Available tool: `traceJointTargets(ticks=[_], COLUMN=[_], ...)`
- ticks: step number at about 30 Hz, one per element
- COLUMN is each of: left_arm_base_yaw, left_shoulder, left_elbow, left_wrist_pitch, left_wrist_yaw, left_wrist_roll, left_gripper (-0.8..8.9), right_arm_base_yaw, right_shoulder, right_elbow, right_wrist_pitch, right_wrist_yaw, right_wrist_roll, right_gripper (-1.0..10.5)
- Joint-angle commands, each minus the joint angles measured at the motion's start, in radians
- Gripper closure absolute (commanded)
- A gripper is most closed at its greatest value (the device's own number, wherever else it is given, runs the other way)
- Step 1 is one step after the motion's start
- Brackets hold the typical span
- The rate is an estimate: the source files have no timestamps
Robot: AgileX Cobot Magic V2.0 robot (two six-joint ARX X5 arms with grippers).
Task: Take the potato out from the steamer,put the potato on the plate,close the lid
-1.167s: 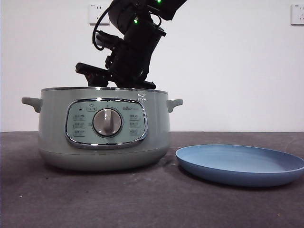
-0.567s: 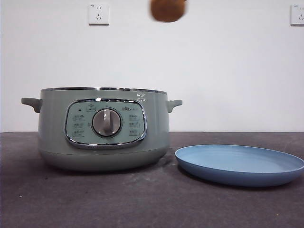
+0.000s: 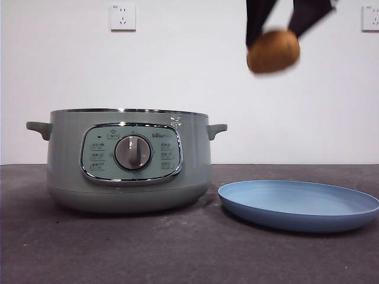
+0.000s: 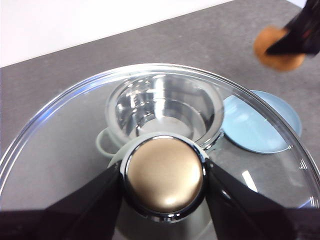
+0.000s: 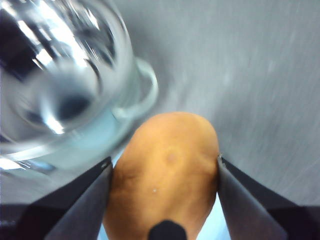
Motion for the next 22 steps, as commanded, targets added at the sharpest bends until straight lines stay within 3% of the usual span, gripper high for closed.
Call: traceJointTargets(ticks=[1, 4, 11, 22], left_arm_base_yaw=[0.001, 0.001, 0.002, 0.001], left_shoulder=[-0.003, 0.010, 0.038, 0.109], left_elbow=[0.013, 0.013, 0.013, 0.013], left_wrist_pitch=[0.066, 0.069, 0.082, 0.118], left_wrist_yaw=[0.021, 0.022, 0.023, 0.026], left_wrist_roll=[0.012, 0.012, 0.012, 0.038], left_gripper=[8.22, 8.22, 8.22, 8.22], right_arm_base_yaw=[-0.009, -0.023, -0.047, -0.099], right_shoulder=[-0.001, 0.002, 0.007, 0.062], right_elbow=[-0.139, -0.264, -0.485, -0.594], right_wrist_pitch=[0.077, 0.187, 0.420, 0.501], right_wrist_yaw=[-0.008, -0.057, -0.058, -0.106], right_wrist_roll=[0.021, 0.034, 0.067, 0.073], right_gripper=[9.7, 9.7, 9.7, 9.6])
